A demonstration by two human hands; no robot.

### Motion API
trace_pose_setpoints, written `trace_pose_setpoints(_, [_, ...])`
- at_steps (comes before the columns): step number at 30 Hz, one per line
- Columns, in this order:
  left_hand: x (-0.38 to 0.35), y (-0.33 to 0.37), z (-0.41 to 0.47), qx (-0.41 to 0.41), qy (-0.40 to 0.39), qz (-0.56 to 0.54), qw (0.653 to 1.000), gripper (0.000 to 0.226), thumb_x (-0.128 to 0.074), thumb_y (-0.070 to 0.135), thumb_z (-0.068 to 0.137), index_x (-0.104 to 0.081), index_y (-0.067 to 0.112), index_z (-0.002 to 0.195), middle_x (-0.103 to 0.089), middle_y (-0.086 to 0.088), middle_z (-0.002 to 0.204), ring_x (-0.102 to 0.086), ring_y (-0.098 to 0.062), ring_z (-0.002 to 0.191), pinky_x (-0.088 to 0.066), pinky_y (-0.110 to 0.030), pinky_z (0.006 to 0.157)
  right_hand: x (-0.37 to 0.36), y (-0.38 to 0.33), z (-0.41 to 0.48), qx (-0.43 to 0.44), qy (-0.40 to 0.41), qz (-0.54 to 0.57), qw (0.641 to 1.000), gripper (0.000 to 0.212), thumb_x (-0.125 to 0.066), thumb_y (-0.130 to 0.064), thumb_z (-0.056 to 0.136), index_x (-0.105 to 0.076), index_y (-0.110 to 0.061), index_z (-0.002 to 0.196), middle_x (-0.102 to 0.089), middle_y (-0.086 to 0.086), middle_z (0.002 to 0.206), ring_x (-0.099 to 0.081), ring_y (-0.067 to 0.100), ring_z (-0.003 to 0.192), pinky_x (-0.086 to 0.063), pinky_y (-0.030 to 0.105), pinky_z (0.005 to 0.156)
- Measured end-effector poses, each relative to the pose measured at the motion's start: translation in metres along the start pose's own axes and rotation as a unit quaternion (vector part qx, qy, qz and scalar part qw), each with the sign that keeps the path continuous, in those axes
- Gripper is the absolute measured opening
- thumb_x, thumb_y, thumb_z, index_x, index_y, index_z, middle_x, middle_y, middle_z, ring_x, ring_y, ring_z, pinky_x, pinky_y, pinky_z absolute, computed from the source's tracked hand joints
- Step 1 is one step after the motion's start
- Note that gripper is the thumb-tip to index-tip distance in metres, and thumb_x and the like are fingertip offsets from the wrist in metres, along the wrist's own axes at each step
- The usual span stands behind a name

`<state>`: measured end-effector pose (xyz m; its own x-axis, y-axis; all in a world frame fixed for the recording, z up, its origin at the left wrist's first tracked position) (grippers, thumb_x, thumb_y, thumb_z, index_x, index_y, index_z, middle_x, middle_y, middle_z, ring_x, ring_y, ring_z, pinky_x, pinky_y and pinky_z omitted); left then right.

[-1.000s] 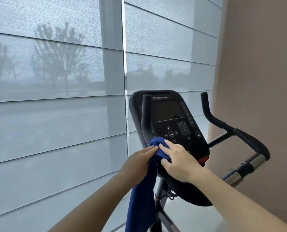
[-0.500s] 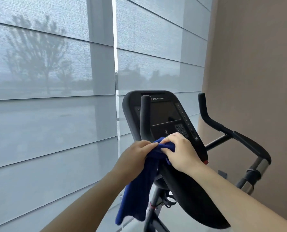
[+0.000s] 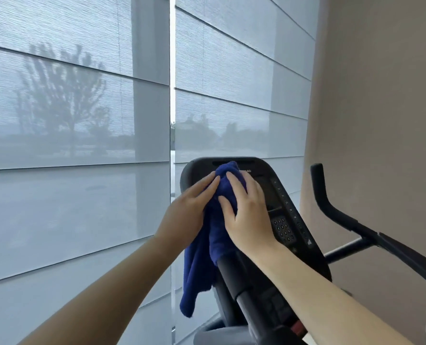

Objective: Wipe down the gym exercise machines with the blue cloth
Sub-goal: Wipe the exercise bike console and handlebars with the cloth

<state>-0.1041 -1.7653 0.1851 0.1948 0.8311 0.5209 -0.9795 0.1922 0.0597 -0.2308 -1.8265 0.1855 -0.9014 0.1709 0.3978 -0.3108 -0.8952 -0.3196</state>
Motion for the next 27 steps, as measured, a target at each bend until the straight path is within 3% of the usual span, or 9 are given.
trace_pose_setpoints(2, [-0.014, -0.005, -0.006, -0.001, 0.008, -0.035, 0.999, 0.065, -0.054, -0.010, 0.083, -0.036, 0.014, 0.141, -0.029, 0.005, 0.148, -0.059, -0.024, 0.114, -0.050, -0.026, 0.083, -0.006, 0.004, -0.002, 0.017, -0.002, -0.024, 1.000, 0.047, -0.053, -0.021, 0.093, -0.043, -0.011, 0.138, -0.037, 0.012, 0.145, -0.031, 0.024, 0.134, -0.020, 0.023, 0.111])
trace_pose_setpoints(6, [-0.022, -0.011, -0.006, -0.009, 0.036, -0.079, 0.996, 0.068, -0.055, -0.015, 0.079, -0.038, 0.012, 0.139, -0.033, 0.002, 0.145, -0.063, -0.024, 0.108, -0.041, -0.009, 0.078, -0.007, 0.009, -0.002, 0.013, -0.004, -0.026, 1.000, 0.048, -0.053, -0.025, 0.093, -0.041, -0.016, 0.139, -0.039, 0.009, 0.145, -0.034, 0.022, 0.134, -0.029, 0.030, 0.111])
trace_pose_setpoints(10, [-0.024, -0.015, -0.008, -0.012, 0.027, -0.102, 0.994, 0.070, -0.049, -0.012, 0.082, -0.032, 0.019, 0.142, -0.028, 0.008, 0.149, -0.061, -0.020, 0.112, -0.046, -0.017, 0.070, -0.006, 0.010, -0.002, -0.001, 0.011, -0.018, 1.000, 0.047, -0.058, -0.025, 0.090, -0.045, -0.021, 0.135, -0.044, 0.000, 0.141, -0.039, 0.015, 0.130, -0.027, 0.019, 0.107])
trace_pose_setpoints(14, [-0.021, -0.024, -0.011, -0.039, -0.004, -0.136, 0.990, 0.072, -0.046, -0.010, 0.084, -0.024, 0.022, 0.144, -0.019, 0.013, 0.151, -0.049, -0.015, 0.125, -0.038, -0.009, 0.079, -0.006, 0.005, -0.004, -0.018, 0.042, -0.033, 0.998, 0.045, -0.063, -0.022, 0.087, -0.051, -0.021, 0.130, -0.052, -0.002, 0.134, -0.045, 0.013, 0.124, -0.029, 0.013, 0.102])
trace_pose_setpoints(19, [-0.022, -0.037, -0.022, -0.093, -0.064, -0.169, 0.979, 0.080, -0.042, -0.013, 0.081, -0.015, 0.024, 0.147, -0.006, 0.017, 0.153, -0.037, -0.013, 0.135, -0.035, -0.010, 0.086, -0.007, -0.005, -0.018, -0.061, 0.045, -0.082, 0.994, 0.043, -0.068, -0.019, 0.083, -0.057, -0.019, 0.125, -0.058, -0.004, 0.127, -0.049, 0.011, 0.120, -0.026, 0.004, 0.098])
trace_pose_setpoints(27, [-0.040, -0.059, -0.054, -0.184, -0.130, -0.191, 0.955, 0.093, -0.041, -0.016, 0.079, 0.010, 0.031, 0.141, 0.018, 0.021, 0.149, -0.018, -0.010, 0.143, -0.030, -0.009, 0.089, -0.012, -0.033, -0.057, -0.147, -0.004, -0.176, 0.973, 0.034, -0.067, -0.027, 0.084, -0.060, -0.025, 0.117, -0.060, -0.011, 0.118, -0.051, 0.010, 0.109, -0.036, 0.018, 0.094])
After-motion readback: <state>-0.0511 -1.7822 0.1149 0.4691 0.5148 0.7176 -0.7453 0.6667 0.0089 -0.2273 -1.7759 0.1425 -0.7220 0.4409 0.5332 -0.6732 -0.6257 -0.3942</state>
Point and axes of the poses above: each hand's wrist, its own z-axis towards the middle knuckle, its own x-axis out of the back of the hand, y = z × x, the point moved 1 cm from there along z, towards the middle knuckle
